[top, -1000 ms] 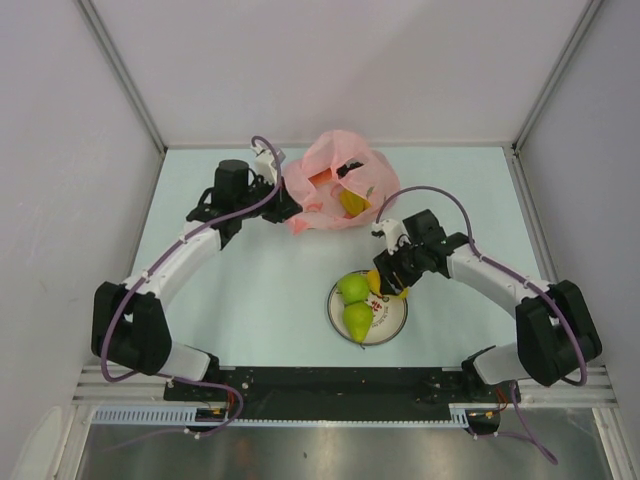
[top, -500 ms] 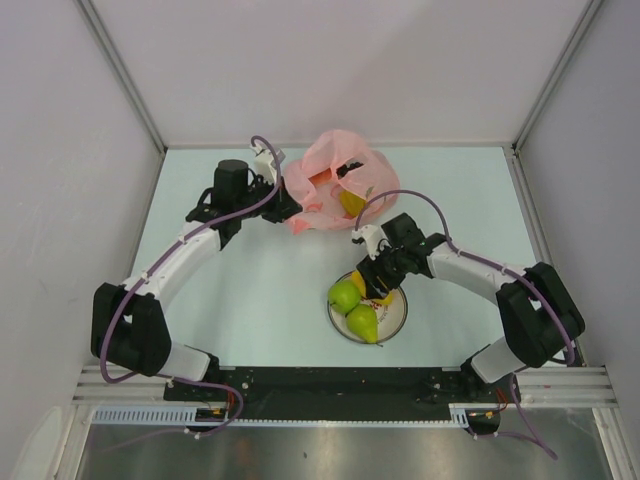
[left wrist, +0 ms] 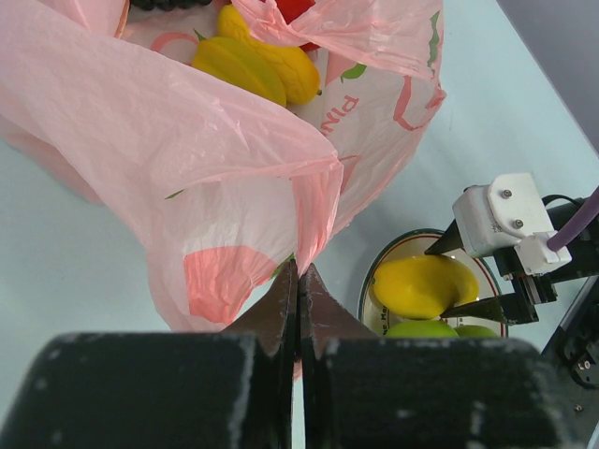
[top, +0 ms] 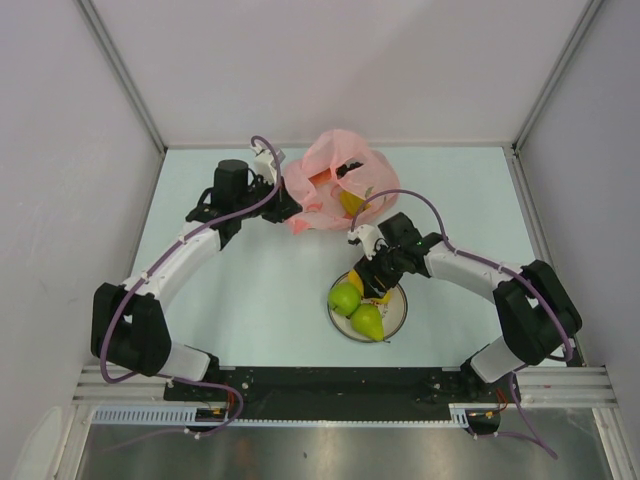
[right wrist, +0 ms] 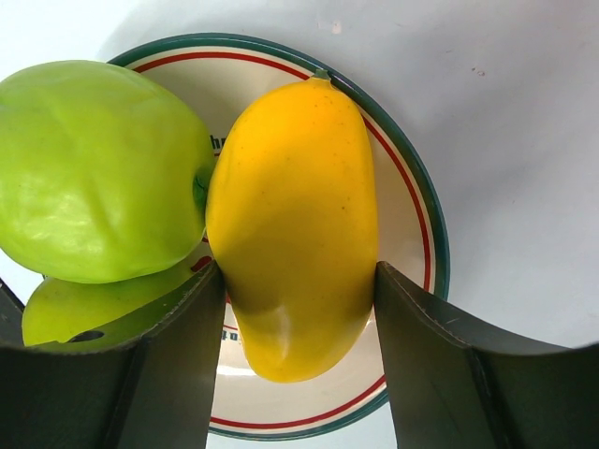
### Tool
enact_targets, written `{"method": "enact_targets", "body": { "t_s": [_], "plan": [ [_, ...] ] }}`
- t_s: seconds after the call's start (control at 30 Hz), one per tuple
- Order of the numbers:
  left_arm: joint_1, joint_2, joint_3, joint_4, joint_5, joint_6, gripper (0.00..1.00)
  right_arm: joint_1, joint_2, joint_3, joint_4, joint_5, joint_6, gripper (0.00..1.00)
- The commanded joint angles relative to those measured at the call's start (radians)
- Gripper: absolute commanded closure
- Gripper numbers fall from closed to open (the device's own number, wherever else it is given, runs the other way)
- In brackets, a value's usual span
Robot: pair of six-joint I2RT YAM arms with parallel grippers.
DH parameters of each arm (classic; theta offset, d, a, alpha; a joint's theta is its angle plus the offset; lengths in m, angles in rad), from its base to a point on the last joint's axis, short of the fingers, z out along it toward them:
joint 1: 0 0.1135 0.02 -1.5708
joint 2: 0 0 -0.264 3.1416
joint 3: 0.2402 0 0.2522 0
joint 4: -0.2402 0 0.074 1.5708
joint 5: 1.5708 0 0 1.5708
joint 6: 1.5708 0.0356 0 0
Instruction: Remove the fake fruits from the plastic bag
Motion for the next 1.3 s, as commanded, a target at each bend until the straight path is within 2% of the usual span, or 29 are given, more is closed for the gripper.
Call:
{"method": "enact_targets", "body": {
  "t_s": [0.0, 0.13, 0.27, 0.4, 0.5, 0.53, 0.6, 0.63, 0.7, 0.73, 0.8, 0.87, 1.13, 1.27],
  "plan": [
    [0.003, -0.009, 0.016, 0.023, 0.008, 0.010, 1.00, 0.002, -0.014, 0.027, 0.011, 0.013, -0.024, 0.34],
    [0.001, -0.009, 0.011, 0.023, 0.010, 0.011, 1.00, 0.000, -0.040, 0.059, -0.030, 0.015, -0.029, 0.20],
    [0.003, -0.002, 0.016, 0.021, 0.011, 0.014, 1.00, -0.021, -0.054, 0.124, -0.113, -0.020, -0.012, 0.12],
    [0.001, 0.006, 0.023, 0.021, 0.013, 0.014, 1.00, -0.073, -0.079, 0.158, -0.170, -0.076, -0.018, 0.11],
    [0.003, 0.008, 0.025, 0.020, 0.013, 0.016, 0.99, -0.133, -0.097, 0.158, -0.188, -0.103, -0.009, 0.18],
    [0.003, 0.006, 0.025, 0.020, 0.013, 0.017, 1.00, -0.148, -0.096, 0.158, -0.193, -0.108, -0.004, 0.28],
    [0.003, 0.008, 0.023, 0.018, 0.013, 0.016, 1.00, -0.170, -0.093, 0.155, -0.196, -0.099, 0.008, 0.39],
    [0.003, 0.009, 0.023, 0.018, 0.013, 0.016, 1.00, -0.181, -0.086, 0.150, -0.194, -0.094, 0.005, 0.51],
    [0.001, 0.014, 0.026, 0.018, 0.011, 0.016, 1.00, -0.181, -0.080, 0.135, -0.191, -0.080, -0.031, 0.64],
    [0.003, 0.015, 0.028, 0.020, 0.013, 0.016, 1.00, -0.178, -0.071, 0.129, -0.190, -0.077, -0.045, 0.76],
    [0.001, 0.017, 0.031, 0.021, 0.013, 0.017, 1.00, -0.172, -0.060, 0.106, -0.188, -0.057, -0.068, 0.83],
    [0.001, 0.017, 0.036, 0.020, 0.013, 0.019, 1.00, -0.161, -0.050, 0.087, -0.168, -0.039, -0.075, 0.86],
    [0.001, -0.009, 0.009, 0.017, 0.002, 0.031, 1.00, -0.070, -0.022, 0.067, -0.108, -0.028, -0.068, 0.85],
    [0.003, -0.015, 0.003, 0.015, -0.003, 0.039, 1.00, -0.063, -0.023, 0.067, -0.099, -0.002, -0.081, 0.85]
  ]
}}
